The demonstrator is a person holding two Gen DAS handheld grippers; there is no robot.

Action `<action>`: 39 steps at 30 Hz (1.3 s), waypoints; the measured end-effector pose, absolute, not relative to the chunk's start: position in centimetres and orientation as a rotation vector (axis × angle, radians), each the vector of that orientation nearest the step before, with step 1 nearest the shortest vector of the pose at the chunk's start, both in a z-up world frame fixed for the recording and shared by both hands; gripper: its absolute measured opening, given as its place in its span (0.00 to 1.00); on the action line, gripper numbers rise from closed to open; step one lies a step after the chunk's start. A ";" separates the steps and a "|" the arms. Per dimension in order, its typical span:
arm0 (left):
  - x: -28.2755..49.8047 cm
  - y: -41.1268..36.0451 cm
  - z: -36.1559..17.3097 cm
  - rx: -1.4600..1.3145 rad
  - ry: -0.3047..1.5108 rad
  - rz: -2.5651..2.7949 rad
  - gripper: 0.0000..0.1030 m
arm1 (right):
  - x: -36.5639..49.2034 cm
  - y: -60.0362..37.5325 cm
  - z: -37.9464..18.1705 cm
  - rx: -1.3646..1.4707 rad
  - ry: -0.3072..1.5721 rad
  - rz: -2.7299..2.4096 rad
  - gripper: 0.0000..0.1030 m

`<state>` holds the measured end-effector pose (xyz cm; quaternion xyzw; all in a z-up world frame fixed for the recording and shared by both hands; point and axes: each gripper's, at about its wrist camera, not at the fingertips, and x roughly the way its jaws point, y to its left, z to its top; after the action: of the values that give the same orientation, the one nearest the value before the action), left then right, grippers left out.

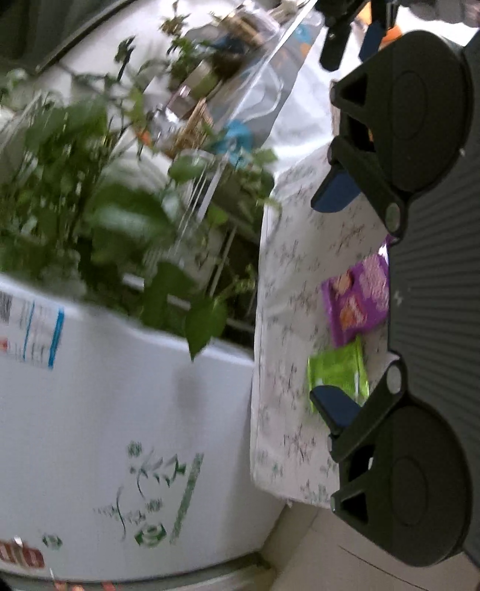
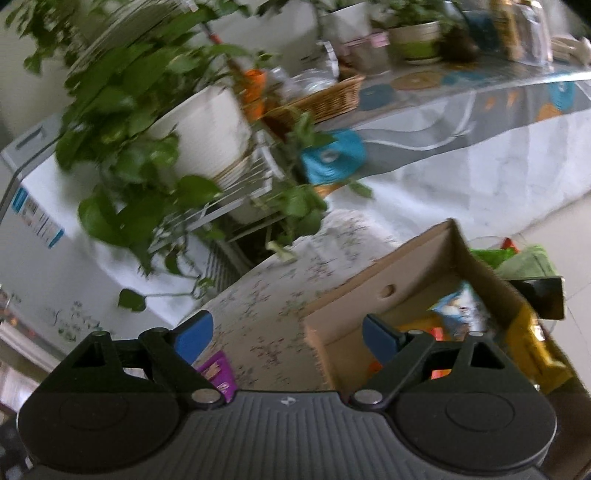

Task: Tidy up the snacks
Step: 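Move both open tools back over the green and purple packets, then grasp the green packet with the left tool while the right tool grasps the purple crispy packet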

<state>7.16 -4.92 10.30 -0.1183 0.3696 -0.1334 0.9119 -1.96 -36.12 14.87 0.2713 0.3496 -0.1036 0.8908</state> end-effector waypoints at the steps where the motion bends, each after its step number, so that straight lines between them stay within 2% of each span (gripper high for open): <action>1: 7.5 -4.5 10.0 -0.248 0.768 -0.257 0.97 | -1.7 -35.7 14.8 0.556 0.730 -0.206 0.90; 21: 13.3 -1.0 3.9 -0.272 0.904 -0.056 0.97 | 5.1 -26.3 10.5 0.380 0.880 -0.037 0.91; 39: 16.3 -0.3 -0.6 -0.333 1.016 0.013 0.97 | 10.2 -19.4 3.5 0.017 1.050 0.055 0.95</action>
<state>16.25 -0.31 -0.61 -0.1587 0.4840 0.0064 0.8605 10.17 -19.37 3.46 0.0079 0.5010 0.0262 0.8650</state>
